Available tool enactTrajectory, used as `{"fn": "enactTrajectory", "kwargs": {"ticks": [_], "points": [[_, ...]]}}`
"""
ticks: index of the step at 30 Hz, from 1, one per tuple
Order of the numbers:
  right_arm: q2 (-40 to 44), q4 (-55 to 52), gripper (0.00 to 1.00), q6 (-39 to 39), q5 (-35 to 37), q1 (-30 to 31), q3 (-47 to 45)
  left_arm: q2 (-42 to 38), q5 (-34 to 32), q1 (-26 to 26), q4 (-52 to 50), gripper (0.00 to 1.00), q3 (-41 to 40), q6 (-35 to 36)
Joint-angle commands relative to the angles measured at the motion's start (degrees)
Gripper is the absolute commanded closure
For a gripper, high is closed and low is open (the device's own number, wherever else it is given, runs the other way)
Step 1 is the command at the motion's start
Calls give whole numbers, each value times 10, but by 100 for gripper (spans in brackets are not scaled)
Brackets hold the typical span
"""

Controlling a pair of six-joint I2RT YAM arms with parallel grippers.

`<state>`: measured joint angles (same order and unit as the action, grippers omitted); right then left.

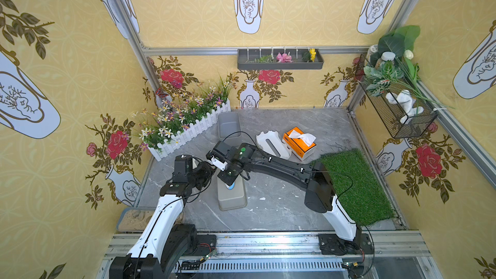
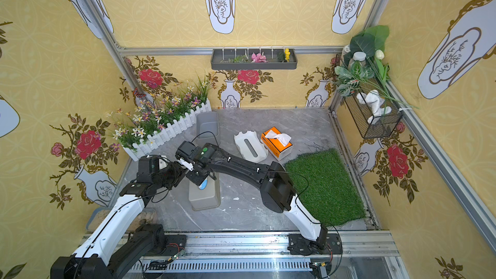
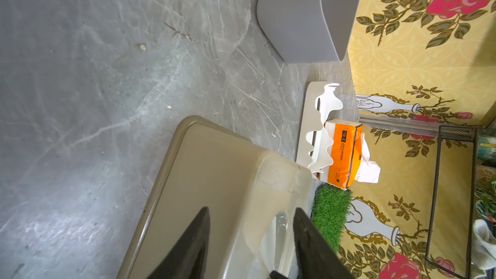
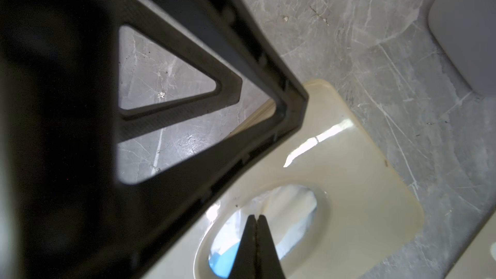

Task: Put the tissue paper into the tissue box
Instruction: Pull the paper towel from the tissue box.

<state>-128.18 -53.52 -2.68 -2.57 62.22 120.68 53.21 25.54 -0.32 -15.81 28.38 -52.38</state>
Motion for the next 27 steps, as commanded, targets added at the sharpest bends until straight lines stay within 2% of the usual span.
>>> {"fn": "enactTrajectory", "kwargs": {"ticks": [1,6,17,27], "points": [[11,19,100,-8,12,1,-11,16,6,-19,21,48,-7,-4],[24,40,100,-18,19,3,-39,34,-1,-50,54,49,-27,-27],[73,88,100,-53,42,11,-109,41,-22,-57,67,51,-66,-51],[91,57,100,-66,73,29,-99,52,-38,-68,65,52,-69,-50]]}}
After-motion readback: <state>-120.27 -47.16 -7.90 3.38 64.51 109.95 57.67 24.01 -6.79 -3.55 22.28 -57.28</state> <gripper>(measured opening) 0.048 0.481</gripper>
